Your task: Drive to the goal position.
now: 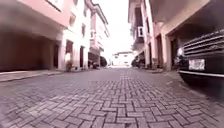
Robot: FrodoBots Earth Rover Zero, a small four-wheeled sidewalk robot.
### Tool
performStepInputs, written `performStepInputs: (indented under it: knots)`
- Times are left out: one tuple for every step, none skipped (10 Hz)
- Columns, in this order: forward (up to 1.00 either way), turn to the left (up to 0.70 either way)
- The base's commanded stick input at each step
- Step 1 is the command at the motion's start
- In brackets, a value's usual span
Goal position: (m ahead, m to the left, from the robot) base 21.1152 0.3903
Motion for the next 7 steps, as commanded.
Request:
performStepInputs:
  knots:
    - [0.70, 0.00]
    - [0.70, 0.00]
    - [0.70, 0.00]
    - [0.70, 0.00]
    - [0.70, 0.00]
    - [0.70, 0.00]
    - [0.70, 0.00]
